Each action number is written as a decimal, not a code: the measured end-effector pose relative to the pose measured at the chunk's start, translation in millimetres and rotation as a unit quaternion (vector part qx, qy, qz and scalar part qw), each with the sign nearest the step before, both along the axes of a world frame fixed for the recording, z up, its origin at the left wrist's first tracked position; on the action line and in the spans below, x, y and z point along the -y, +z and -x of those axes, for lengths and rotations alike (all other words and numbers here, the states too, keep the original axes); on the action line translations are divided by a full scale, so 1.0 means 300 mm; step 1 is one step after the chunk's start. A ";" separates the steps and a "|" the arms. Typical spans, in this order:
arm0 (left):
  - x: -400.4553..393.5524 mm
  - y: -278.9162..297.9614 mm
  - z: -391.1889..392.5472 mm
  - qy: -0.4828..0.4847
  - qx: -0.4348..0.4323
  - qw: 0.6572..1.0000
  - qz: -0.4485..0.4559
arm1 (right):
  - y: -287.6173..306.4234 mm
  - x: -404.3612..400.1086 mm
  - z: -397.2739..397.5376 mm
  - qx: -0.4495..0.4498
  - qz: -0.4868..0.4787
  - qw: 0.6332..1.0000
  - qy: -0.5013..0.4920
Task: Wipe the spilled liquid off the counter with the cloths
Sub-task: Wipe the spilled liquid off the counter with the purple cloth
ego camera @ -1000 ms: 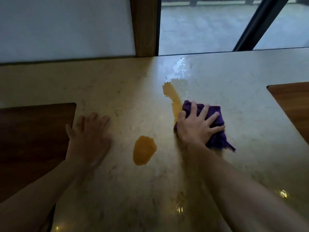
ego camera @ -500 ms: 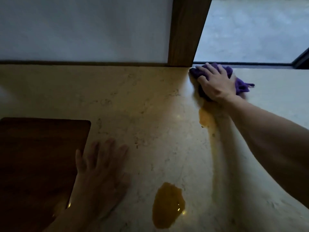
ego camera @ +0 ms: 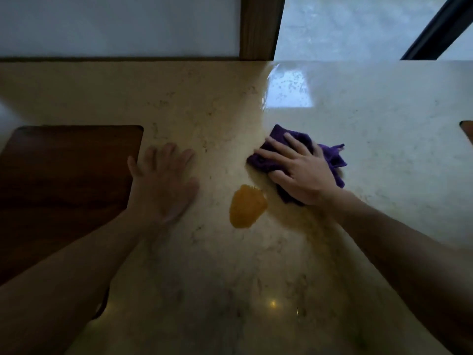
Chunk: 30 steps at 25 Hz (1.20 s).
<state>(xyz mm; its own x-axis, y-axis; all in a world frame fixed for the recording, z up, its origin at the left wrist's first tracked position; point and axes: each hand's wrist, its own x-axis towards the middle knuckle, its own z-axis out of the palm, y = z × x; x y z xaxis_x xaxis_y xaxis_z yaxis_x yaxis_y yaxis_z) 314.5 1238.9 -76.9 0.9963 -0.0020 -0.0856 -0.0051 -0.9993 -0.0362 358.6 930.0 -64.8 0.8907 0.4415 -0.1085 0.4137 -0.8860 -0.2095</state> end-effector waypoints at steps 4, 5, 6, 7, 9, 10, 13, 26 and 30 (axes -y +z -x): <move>0.018 0.021 0.078 0.019 -0.031 0.998 0.050 | 0.011 0.055 0.513 0.015 0.000 0.994 -0.107; 0.021 0.030 0.123 0.032 -0.045 0.996 0.071 | 0.019 0.066 0.639 -0.002 0.005 0.990 -0.143; 0.027 0.037 0.159 0.041 -0.050 0.994 0.093 | 0.024 0.076 0.754 -0.022 0.010 0.983 -0.182; 0.022 0.040 0.201 0.043 -0.045 0.992 0.111 | 0.027 0.074 0.875 -0.038 0.016 0.975 -0.218; 0.001 0.059 0.280 0.029 -0.040 0.990 0.129 | 0.036 0.032 1.100 -0.051 0.022 0.958 -0.283; -0.013 0.069 0.304 0.022 -0.054 0.989 0.135 | 0.040 -0.009 1.189 -0.056 0.019 0.947 -0.315; -0.031 0.106 0.359 0.017 -0.087 0.985 0.149 | 0.050 -0.154 1.336 -0.089 0.011 0.901 -0.424; -0.154 0.050 0.135 -0.019 -0.030 0.995 0.092 | 0.004 -0.460 0.667 -0.031 0.036 0.898 -0.437; -0.156 0.027 0.125 -0.043 -0.023 0.997 0.057 | 0.001 -0.418 0.097 -0.043 0.014 0.889 -0.456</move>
<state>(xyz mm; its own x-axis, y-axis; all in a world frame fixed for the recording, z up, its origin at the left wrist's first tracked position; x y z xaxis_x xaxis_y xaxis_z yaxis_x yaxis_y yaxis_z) 277.2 1285.7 -68.7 0.9871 -0.0988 -0.1262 -0.0892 -0.9928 0.0796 329.3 1055.3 -64.4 0.8650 -0.4631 -0.1933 -0.4951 -0.8502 -0.1788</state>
